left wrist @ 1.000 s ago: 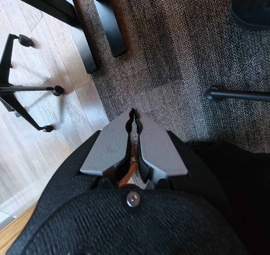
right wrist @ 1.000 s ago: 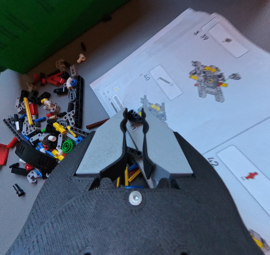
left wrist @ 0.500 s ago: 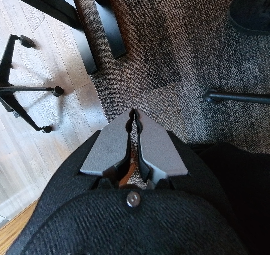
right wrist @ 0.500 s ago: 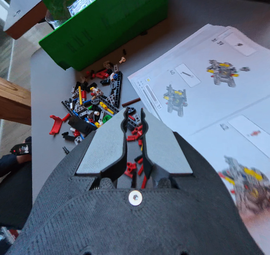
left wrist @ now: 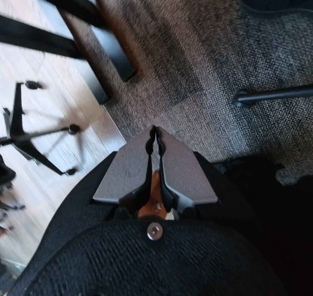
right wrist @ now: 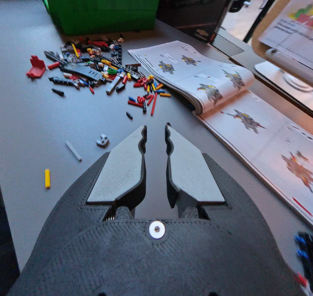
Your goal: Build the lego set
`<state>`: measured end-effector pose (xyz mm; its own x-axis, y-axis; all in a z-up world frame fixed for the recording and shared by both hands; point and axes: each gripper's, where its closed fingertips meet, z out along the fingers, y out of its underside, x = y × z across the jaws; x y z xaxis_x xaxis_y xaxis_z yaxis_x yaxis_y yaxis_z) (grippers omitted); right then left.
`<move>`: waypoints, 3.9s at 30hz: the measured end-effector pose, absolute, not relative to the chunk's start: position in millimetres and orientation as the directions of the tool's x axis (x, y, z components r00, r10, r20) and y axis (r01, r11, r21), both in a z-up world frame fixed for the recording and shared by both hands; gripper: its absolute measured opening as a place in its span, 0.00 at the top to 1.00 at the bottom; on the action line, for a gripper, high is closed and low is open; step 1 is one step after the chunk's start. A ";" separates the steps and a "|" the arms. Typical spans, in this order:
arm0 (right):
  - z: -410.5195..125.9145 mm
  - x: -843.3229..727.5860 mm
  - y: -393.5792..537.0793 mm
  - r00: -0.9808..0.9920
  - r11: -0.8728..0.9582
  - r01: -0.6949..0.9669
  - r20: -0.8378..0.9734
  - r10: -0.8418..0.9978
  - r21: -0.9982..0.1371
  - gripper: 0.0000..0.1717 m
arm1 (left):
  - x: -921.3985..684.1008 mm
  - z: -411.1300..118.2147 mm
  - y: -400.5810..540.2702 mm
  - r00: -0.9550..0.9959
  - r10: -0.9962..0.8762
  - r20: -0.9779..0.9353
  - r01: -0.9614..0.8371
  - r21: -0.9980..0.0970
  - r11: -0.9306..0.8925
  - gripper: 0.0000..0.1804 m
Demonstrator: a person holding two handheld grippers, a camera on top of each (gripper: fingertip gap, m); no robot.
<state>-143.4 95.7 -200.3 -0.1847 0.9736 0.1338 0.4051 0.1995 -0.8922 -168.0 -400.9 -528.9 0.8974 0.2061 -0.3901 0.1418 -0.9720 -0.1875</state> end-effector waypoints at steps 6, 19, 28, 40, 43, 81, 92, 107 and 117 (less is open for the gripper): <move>-210.1 -92.1 90.0 -0.107 0.206 0.470 0.176 0.978 -0.859 0.84 | -143.0 -529.7 -378.3 0.909 0.246 -0.337 0.142 -0.305 -0.942 1.00; -205.0 -34.8 -57.1 -0.179 0.283 0.380 0.230 0.957 -0.881 0.78 | -54.4 -531.7 -441.2 0.860 0.423 -0.285 0.291 -0.407 -0.866 0.84; -349.7 77.6 -269.7 -0.554 0.451 0.440 0.161 0.817 -0.777 0.71 | 64.3 -563.1 -459.8 0.845 0.505 -0.178 0.356 -0.518 -0.778 0.82; -490.5 186.8 -366.7 -0.363 0.184 0.632 -0.078 0.929 -0.753 0.77 | 165.5 -538.5 -395.6 0.848 0.530 0.013 0.385 -0.702 -0.599 0.84; -510.8 233.8 -339.8 -0.354 0.246 0.689 -0.020 0.935 -0.682 0.73 | 185.7 -535.5 -371.3 0.862 0.506 -0.014 0.344 -0.717 -0.606 0.85; -451.2 314.2 -41.9 0.075 -0.374 0.451 -0.383 0.921 -0.810 0.67 | 320.9 -585.7 -266.0 0.957 0.167 -0.239 0.055 -0.416 -0.908 0.94; -446.1 327.0 -60.4 0.031 -0.222 0.500 -0.239 0.971 -0.837 0.68 | 318.7 -521.9 -251.6 0.914 0.348 -0.207 0.166 -0.594 -0.787 0.88; -501.8 253.9 -167.2 -0.080 -0.071 0.668 -0.166 0.983 -0.741 0.69 | 283.8 -530.6 -289.1 0.916 0.386 -0.113 0.233 -0.631 -0.739 0.87; -534.3 197.9 -229.1 -0.204 0.048 0.729 -0.149 0.968 -0.683 0.70 | 244.0 -509.9 -282.3 0.906 0.422 0.033 0.327 -0.688 -0.648 0.87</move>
